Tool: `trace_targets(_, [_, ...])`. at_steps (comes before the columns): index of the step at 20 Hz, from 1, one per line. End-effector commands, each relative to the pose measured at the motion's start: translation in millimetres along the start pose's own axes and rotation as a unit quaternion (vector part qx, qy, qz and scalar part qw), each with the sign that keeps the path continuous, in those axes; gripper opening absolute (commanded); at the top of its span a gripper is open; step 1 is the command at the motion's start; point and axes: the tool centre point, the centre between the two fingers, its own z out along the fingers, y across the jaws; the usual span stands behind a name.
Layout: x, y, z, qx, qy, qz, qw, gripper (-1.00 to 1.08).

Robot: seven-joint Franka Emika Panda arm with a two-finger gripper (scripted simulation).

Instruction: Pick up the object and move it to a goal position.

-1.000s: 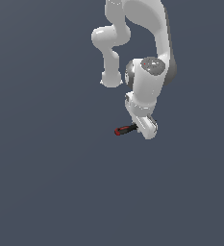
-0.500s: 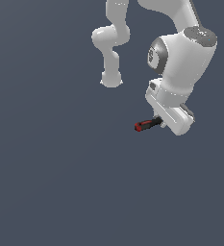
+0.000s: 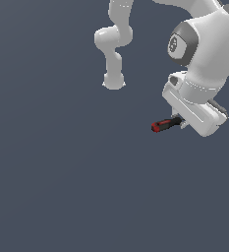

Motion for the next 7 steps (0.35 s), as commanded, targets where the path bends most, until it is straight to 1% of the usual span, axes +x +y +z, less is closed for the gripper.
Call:
trace_targets(1, [-3.3,-4.4,-5.5,0.000,0.000,0.000,1.0000,-1.00])
trace_targets(7, [-6.2,-8.0,-9.8,0.000,0.000,0.000,1.0000,-1.00])
